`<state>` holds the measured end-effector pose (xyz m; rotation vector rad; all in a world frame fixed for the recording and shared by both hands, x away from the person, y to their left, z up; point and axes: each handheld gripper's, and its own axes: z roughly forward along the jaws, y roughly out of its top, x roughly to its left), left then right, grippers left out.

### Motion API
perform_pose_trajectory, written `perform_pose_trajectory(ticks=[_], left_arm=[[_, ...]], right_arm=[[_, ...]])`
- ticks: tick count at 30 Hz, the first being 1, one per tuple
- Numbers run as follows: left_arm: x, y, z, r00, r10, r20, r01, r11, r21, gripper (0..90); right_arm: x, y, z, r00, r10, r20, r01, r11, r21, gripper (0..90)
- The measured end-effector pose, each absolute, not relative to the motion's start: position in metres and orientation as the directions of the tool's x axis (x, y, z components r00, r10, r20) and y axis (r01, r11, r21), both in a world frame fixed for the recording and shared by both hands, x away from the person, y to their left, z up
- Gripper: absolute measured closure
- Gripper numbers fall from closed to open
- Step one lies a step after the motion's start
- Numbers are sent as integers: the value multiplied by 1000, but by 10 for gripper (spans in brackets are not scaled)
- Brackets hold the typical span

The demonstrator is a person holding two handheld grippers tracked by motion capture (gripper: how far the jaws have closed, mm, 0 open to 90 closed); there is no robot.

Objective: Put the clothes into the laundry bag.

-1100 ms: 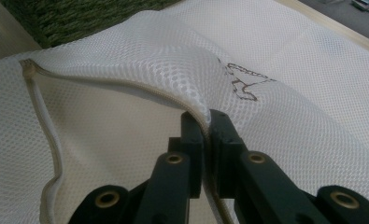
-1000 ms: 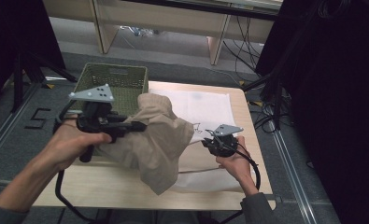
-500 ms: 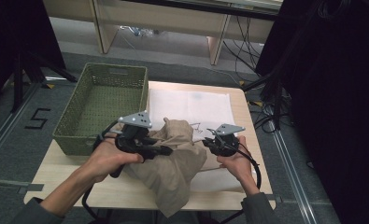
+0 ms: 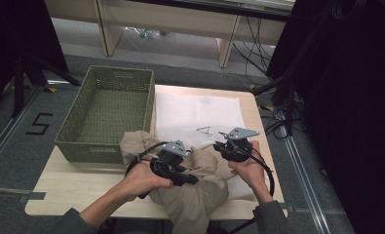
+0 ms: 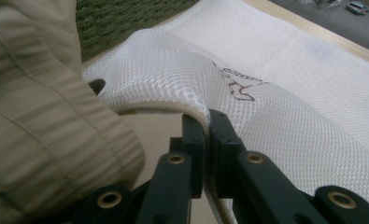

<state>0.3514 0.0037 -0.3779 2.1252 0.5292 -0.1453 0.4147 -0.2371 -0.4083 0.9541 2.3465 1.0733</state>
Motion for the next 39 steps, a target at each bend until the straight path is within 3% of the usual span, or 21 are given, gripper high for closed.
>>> perform_pose_trajectory(ticks=[10, 17, 21, 28, 29, 30, 31, 35, 39], left_arm=[[370, -25, -407, 873, 381, -304, 475, -522, 708, 800], [390, -38, -418, 827, 487, -281, 526, -494, 693, 798], [390, -47, -424, 839, 480, -258, 512, -530, 676, 793], [406, -46, -415, 776, 572, -267, 559, -426, 712, 793], [409, -47, -414, 766, 589, -258, 559, -412, 719, 791], [411, -51, -420, 764, 616, -192, 533, -436, 725, 786], [412, -55, -426, 755, 635, -164, 529, -442, 725, 776], [417, -60, -439, 735, 651, -190, 556, -418, 719, 710], [407, -58, -434, 769, 621, -155, 515, -457, 725, 546]], right_arm=[[412, -234, -398, -706, 704, -80, 388, 478, 788, 875], [411, -236, -392, -704, 705, -83, 376, 470, 799, 878], [410, -235, -389, -705, 703, -90, 366, 470, 803, 878], [409, -234, -387, -704, 705, -89, 364, 466, 807, 882], [409, -235, -384, -703, 706, -85, 363, 459, 811, 883], [410, -236, -383, -703, 707, -85, 359, 456, 814, 883], [410, -237, -382, -704, 705, -85, 360, 457, 813, 883], [410, -240, -385, -694, 715, -82, 375, 456, 807, 883], [412, -243, -389, -691, 719, -73, 385, 451, 806, 883]])
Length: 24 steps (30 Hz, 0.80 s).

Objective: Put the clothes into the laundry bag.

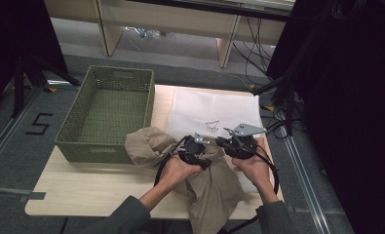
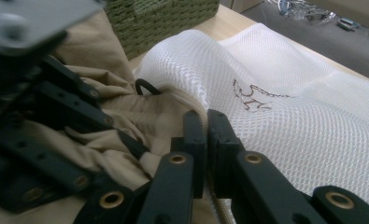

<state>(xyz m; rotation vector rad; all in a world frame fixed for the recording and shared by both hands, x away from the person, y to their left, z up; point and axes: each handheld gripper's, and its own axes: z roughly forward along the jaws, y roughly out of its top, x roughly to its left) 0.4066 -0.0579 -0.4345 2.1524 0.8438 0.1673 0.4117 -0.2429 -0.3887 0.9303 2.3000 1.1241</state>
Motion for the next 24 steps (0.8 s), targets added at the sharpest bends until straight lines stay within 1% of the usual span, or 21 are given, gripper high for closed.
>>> perform_pose_trajectory(ticks=[5, 6, 8, 9, 10, 12, 13, 14, 15, 17, 18, 19, 24], left_arm=[[382, -43, -422, 796, 599, -82, 457, -507, 731, 351], [377, -39, -420, 801, 593, -78, 450, -512, 731, 328], [371, -36, -420, 808, 586, -64, 438, -524, 731, 320], [366, -33, -421, 814, 581, -28, 419, -553, 720, 291], [364, -32, -423, 815, 580, -12, 411, -564, 716, 277], [366, -33, -429, 820, 573, 2, 404, -581, 706, 281], [369, -34, -432, 824, 567, 4, 402, -589, 701, 325], [372, -36, -435, 830, 557, -10, 405, -591, 698, 430], [375, -38, -437, 832, 554, -27, 414, -587, 696, 561], [381, -43, -440, 818, 573, -53, 439, -562, 701, 721], [384, -46, -440, 803, 590, -87, 463, -525, 714, 764], [388, -47, -440, 785, 609, -113, 483, -487, 728, 784], [408, -59, -426, 732, 666, -142, 494, -376, 784, 801]], right_arm=[[413, -245, -392, -687, 723, -73, 393, 454, 800, 882], [413, -245, -392, -686, 724, -71, 395, 453, 799, 882], [413, -245, -392, -684, 726, -69, 397, 450, 800, 882], [413, -244, -392, -686, 725, -69, 398, 453, 798, 882], [413, -244, -393, -688, 723, -71, 396, 455, 798, 882], [413, -243, -393, -688, 722, -72, 397, 457, 796, 882], [413, -243, -393, -687, 723, -70, 399, 456, 796, 882], [413, -242, -393, -688, 722, -72, 396, 457, 796, 882], [413, -242, -393, -690, 720, -71, 396, 458, 796, 882], [412, -242, -392, -693, 718, -73, 393, 460, 796, 882], [411, -242, -391, -689, 720, -82, 390, 464, 796, 883], [410, -241, -389, -691, 716, -95, 382, 474, 793, 883], [406, -237, -380, -706, 701, -102, 355, 475, 805, 883]])
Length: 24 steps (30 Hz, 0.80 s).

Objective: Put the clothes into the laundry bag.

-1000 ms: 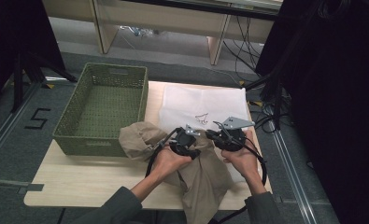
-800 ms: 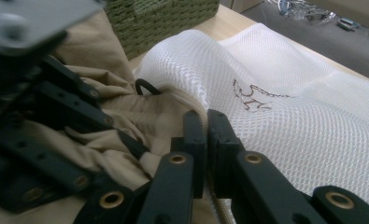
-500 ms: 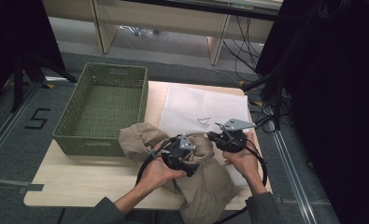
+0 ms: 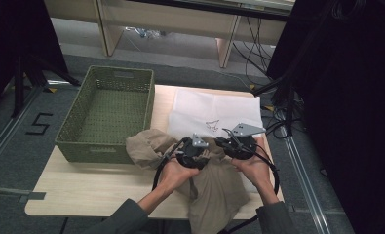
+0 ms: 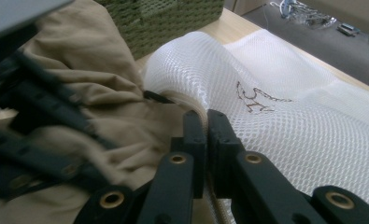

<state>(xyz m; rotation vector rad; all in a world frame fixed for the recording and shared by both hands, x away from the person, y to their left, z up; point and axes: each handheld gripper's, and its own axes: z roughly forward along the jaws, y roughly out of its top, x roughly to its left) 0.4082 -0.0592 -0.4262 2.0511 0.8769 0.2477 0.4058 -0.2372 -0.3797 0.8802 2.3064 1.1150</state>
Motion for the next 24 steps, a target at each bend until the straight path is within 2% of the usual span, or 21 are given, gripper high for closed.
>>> perform_pose_trajectory(ticks=[2, 4, 6, 9, 11, 19, 21, 23, 24], left_arm=[[415, -62, -430, 724, 679, -120, 499, -396, 771, 783], [417, -63, -438, 720, 677, -155, 537, -402, 741, 716], [413, -61, -437, 730, 665, -159, 535, -410, 739, 596], [400, -52, -427, 754, 649, -96, 488, -457, 743, 412], [393, -42, -419, 761, 645, -74, 475, -476, 740, 328], [364, -11, -418, 778, 626, -53, 467, -520, 715, 165], [362, -10, -420, 786, 615, -54, 459, -524, 718, 166], [360, -9, -425, 793, 604, -80, 473, -528, 706, 156], [362, -10, -437, 786, 602, -142, 523, -526, 671, 169]], right_arm=[[406, -238, -379, -704, 703, -101, 358, 474, 805, 883], [407, -240, -383, -698, 710, -92, 372, 469, 801, 883], [408, -243, -387, -695, 714, -82, 383, 465, 798, 883], [410, -247, -388, -690, 720, -78, 388, 458, 800, 882], [410, -247, -388, -686, 725, -68, 396, 450, 801, 882], [409, -244, -390, -692, 718, -69, 397, 459, 795, 882], [409, -244, -390, -693, 717, -71, 396, 462, 794, 882], [410, -243, -391, -697, 713, -75, 394, 468, 791, 881], [410, -243, -392, -694, 717, -69, 399, 463, 791, 882]])
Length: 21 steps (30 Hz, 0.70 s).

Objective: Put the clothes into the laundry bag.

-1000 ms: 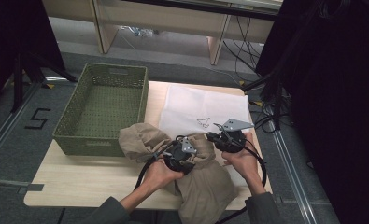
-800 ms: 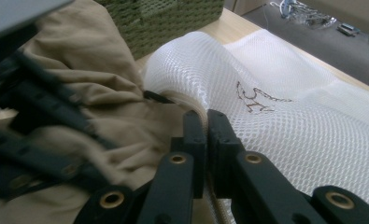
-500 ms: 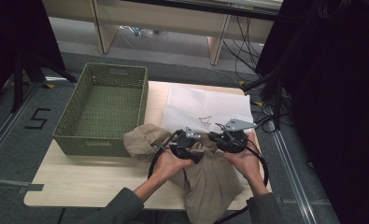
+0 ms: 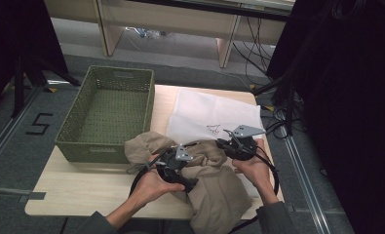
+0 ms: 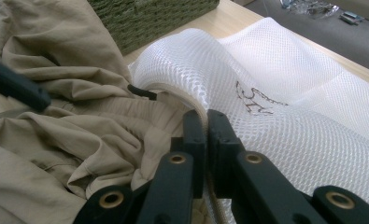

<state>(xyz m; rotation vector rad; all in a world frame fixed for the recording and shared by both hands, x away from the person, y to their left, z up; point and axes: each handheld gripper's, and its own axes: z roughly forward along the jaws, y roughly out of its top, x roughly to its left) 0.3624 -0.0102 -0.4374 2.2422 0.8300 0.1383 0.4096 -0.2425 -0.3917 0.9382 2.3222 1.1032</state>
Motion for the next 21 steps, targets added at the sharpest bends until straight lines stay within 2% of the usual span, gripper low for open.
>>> perform_pose_trajectory(ticks=[1, 2, 3, 5, 6, 8, 12, 16, 19, 21], left_arm=[[364, -12, -444, 786, 608, -114, 519, -548, 656, 178], [365, -15, -450, 797, 596, -94, 506, -575, 643, 233], [365, -15, -450, 797, 596, -94, 506, -575, 643, 397], [367, -25, -458, 806, 590, -54, 475, -588, 655, 631], [367, -28, -458, 798, 600, -59, 478, -571, 667, 716], [369, -36, -449, 792, 610, -24, 453, -560, 694, 796], [382, -50, -423, 776, 630, -32, 445, -511, 736, 805], [399, -60, -422, 738, 672, -62, 470, -446, 762, 801], [412, -66, -438, 698, 711, -90, 526, -423, 738, 711], [411, -66, -444, 692, 715, -97, 536, -419, 733, 600]], right_arm=[[409, -242, -392, -695, 716, -71, 399, 465, 790, 882], [409, -242, -392, -695, 715, -73, 398, 467, 789, 881], [409, -241, -392, -697, 714, -71, 398, 468, 789, 881], [409, -240, -392, -700, 711, -75, 396, 473, 787, 882], [408, -240, -392, -702, 708, -78, 393, 477, 786, 882], [407, -238, -391, -709, 701, -77, 384, 476, 791, 883], [405, -235, -384, -715, 695, -76, 366, 464, 807, 883], [403, -237, -377, -711, 699, -77, 359, 455, 815, 883], [404, -239, -378, -702, 708, -74, 369, 452, 812, 883], [406, -242, -384, -696, 715, -63, 387, 448, 806, 883]])
